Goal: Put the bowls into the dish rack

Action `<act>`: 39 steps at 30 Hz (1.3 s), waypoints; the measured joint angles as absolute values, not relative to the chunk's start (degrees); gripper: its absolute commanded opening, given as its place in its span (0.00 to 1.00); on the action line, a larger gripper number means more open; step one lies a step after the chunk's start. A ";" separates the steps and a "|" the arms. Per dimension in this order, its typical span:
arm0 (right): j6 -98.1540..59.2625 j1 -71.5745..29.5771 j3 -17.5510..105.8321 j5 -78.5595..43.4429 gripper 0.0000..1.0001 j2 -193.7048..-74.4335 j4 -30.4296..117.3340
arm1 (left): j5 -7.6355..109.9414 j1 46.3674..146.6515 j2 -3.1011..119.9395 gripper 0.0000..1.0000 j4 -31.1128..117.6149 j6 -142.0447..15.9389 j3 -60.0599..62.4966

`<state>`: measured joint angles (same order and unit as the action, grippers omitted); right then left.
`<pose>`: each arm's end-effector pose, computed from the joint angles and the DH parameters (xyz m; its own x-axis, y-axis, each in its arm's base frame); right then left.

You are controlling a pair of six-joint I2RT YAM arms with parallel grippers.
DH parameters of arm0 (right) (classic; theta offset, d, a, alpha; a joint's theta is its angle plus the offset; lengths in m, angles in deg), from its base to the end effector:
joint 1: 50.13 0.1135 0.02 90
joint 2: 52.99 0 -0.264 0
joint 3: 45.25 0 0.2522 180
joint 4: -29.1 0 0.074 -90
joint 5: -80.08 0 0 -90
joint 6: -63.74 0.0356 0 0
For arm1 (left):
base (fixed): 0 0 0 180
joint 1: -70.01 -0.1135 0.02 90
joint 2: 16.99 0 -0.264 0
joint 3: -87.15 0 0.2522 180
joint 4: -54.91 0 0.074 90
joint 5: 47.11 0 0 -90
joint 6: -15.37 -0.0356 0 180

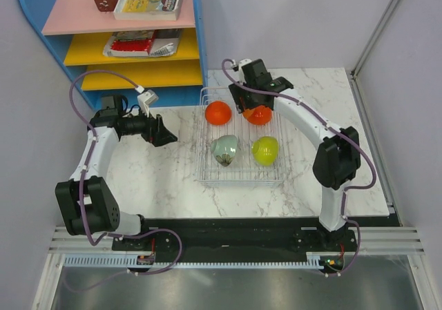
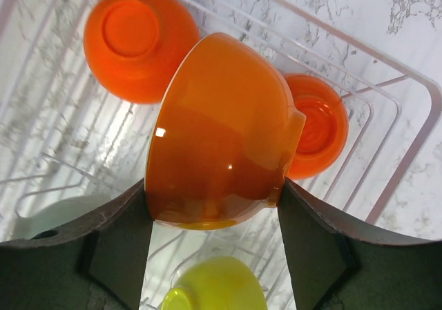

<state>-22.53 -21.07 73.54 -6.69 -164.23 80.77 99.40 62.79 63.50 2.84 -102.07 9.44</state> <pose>0.3893 0.2141 0.3164 -0.6365 -0.2794 -0.7189 -0.4091 0.9125 0.0076 0.2837 0.0060 0.2851 -0.5324 0.1889 -0.8252 0.7350 0.5867 -0.3399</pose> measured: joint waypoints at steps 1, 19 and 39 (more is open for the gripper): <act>-24.02 -19.84 73.87 -4.68 0.00 -164.84 81.64 | 99.84 62.00 63.50 1.00 2.60 -102.31 10.01; -39.08 -11.73 76.82 10.42 0.00 -170.68 85.73 | 106.48 57.87 63.46 1.00 2.08 -104.11 12.92; -51.38 -7.28 74.70 11.91 0.00 -173.61 87.17 | 108.01 57.87 63.54 1.00 2.08 -104.22 13.16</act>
<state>-51.38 -7.28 74.70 11.91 -173.61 87.17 108.01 57.87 63.54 2.08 -104.22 13.16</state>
